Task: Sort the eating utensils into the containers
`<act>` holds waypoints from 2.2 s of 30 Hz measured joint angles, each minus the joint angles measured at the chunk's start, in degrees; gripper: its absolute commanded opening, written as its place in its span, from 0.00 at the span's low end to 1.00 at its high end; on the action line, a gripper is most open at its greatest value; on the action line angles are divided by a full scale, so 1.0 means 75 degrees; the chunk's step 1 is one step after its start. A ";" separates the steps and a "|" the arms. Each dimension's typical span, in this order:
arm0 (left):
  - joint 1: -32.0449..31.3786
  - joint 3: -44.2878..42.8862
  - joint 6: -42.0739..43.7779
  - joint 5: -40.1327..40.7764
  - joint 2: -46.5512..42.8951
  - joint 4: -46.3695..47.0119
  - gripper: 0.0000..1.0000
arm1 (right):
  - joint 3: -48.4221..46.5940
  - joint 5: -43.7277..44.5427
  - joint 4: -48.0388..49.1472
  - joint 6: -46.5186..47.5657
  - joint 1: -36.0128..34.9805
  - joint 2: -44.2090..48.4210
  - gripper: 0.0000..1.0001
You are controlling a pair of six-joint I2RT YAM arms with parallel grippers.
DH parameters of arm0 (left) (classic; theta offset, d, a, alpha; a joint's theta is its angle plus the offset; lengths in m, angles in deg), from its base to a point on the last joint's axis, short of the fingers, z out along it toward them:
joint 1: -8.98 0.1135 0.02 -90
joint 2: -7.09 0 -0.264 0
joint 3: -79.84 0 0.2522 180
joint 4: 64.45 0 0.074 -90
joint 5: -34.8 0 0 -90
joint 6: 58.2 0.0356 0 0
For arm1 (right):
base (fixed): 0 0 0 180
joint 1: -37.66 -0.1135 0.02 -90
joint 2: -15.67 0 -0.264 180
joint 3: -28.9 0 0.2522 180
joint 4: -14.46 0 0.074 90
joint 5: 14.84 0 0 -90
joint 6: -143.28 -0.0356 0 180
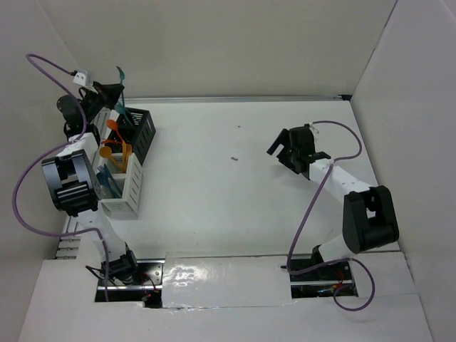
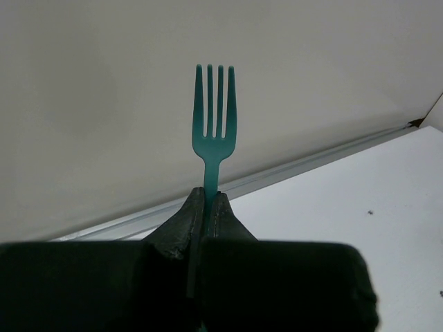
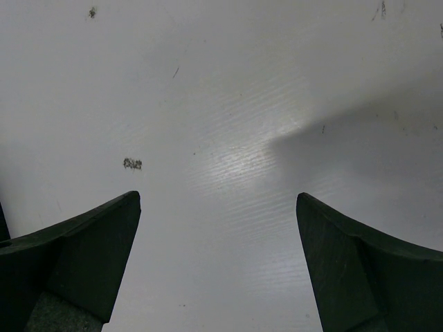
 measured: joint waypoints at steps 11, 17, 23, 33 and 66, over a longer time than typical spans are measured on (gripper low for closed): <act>-0.0087 -0.0166 0.0562 -0.0134 0.1052 0.0087 0.10 | -0.0460 0.0003 0.0047 -0.0052 0.0000 -0.0481 1.00; -0.0143 -0.0195 0.0903 -0.0137 0.1166 0.0029 0.42 | -0.0647 0.0003 0.0058 -0.0050 0.0000 -0.0574 1.00; -0.0149 -0.0143 0.0973 0.0023 0.1160 0.0079 0.60 | -0.0647 -0.0006 0.0061 -0.0052 0.0000 -0.0580 1.00; -0.0108 0.0181 0.1399 0.0277 -0.0172 -0.1233 0.87 | -0.0647 -0.0114 0.0117 0.0187 0.0000 -0.0551 1.00; -0.2489 0.3051 0.1227 0.3410 -0.9466 -1.1304 1.00 | 0.1043 -0.0723 -0.2127 0.1894 0.0000 0.6726 1.00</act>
